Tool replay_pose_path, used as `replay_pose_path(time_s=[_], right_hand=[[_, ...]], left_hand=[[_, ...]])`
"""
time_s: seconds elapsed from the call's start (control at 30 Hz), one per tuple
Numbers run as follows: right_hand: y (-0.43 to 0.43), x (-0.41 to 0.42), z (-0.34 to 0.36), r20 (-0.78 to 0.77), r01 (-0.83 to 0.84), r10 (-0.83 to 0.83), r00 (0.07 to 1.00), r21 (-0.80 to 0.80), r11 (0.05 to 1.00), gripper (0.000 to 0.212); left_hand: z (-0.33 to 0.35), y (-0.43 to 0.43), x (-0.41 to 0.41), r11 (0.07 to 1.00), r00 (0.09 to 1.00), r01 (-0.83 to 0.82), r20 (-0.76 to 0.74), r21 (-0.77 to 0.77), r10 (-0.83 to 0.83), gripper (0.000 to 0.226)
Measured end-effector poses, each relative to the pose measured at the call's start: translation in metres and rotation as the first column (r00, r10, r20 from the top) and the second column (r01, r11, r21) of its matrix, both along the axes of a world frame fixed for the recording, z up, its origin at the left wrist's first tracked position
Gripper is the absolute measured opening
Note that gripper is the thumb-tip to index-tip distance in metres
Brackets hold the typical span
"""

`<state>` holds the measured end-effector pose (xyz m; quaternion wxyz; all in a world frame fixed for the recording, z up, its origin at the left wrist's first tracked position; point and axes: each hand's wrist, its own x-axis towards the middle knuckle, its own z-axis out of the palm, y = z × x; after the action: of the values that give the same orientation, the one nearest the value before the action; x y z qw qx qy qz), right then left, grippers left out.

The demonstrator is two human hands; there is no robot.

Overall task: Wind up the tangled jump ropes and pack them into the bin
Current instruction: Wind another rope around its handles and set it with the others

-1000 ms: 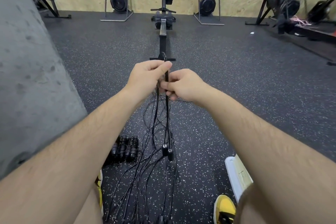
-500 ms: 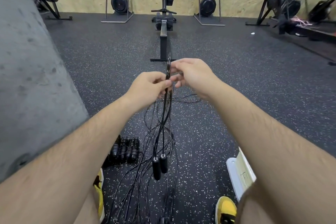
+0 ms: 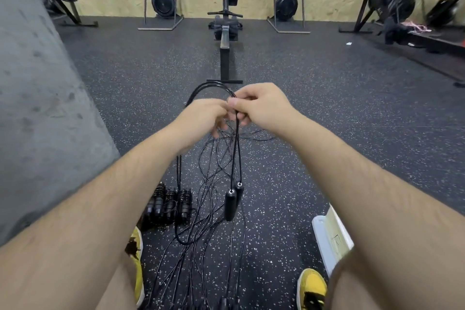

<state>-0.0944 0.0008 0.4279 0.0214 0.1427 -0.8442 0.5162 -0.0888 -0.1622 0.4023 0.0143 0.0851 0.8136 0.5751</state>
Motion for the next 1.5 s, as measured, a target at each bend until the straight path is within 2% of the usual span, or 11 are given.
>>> replay_pose_path(time_s=[0.1, 0.17, 0.3, 0.37, 0.5, 0.6, 0.8, 0.97, 1.07, 1.3, 1.5], right_hand=[[-0.002, -0.004, 0.003, -0.013, 0.050, -0.053, 0.999, -0.138, 0.989, 0.017], [-0.003, -0.006, 0.004, 0.012, 0.058, -0.057, 0.998, -0.232, 0.971, 0.015], [-0.001, -0.004, 0.010, 0.084, 0.046, -0.013, 0.996, -0.400, 0.915, 0.017], [0.002, -0.003, 0.012, 0.144, 0.052, 0.003, 0.990, -0.379, 0.924, 0.017], [0.006, 0.005, -0.002, 0.252, -0.125, 0.107, 0.962, 0.056, 0.991, 0.021], [-0.003, 0.011, -0.016, 0.234, -0.168, 0.128, 0.964, 0.162, 0.972, 0.004], [-0.005, 0.005, -0.012, 0.107, -0.058, 0.053, 0.993, 0.040, 0.998, 0.015], [-0.002, 0.001, 0.002, 0.006, -0.002, 0.002, 1.000, -0.108, 0.994, 0.018], [-0.001, -0.003, 0.005, -0.033, 0.020, -0.025, 0.999, -0.145, 0.989, 0.014], [0.006, -0.007, 0.005, -0.019, 0.011, -0.016, 1.000, -0.245, 0.969, 0.013], [0.014, -0.006, 0.006, -0.039, 0.037, -0.051, 0.998, -0.300, 0.953, 0.014]], left_hand=[[-0.010, 0.002, 0.007, 0.943, 0.992, 0.123, 0.049, -0.308, -0.113, 0.015], [-0.013, 0.002, 0.007, 0.924, 0.995, 0.091, 0.003, -0.372, -0.097, 0.017], [-0.009, -0.001, 0.002, 0.960, 0.995, 0.007, -0.091, -0.282, -0.034, 0.017], [-0.007, 0.002, 0.002, 0.976, 0.988, -0.032, -0.155, -0.217, -0.002, 0.018], [0.003, 0.007, 0.003, 0.993, 0.964, -0.095, -0.254, -0.065, 0.076, 0.019], [0.007, 0.007, 0.000, 0.995, 0.963, -0.095, -0.253, 0.018, 0.097, 0.019], [0.008, -0.001, -0.002, 0.994, 0.973, -0.083, -0.210, 0.066, 0.095, 0.024], [-0.007, -0.010, 0.004, 0.981, 0.997, 0.045, -0.050, -0.191, -0.055, 0.018], [-0.014, -0.005, 0.011, 0.962, 0.986, 0.165, 0.034, -0.215, -0.162, 0.020], [-0.012, -0.001, 0.010, 0.978, 0.989, 0.035, -0.132, -0.203, -0.063, 0.014], [-0.017, 0.010, 0.007, 0.973, 0.989, 0.127, -0.052, -0.190, -0.139, 0.014]])
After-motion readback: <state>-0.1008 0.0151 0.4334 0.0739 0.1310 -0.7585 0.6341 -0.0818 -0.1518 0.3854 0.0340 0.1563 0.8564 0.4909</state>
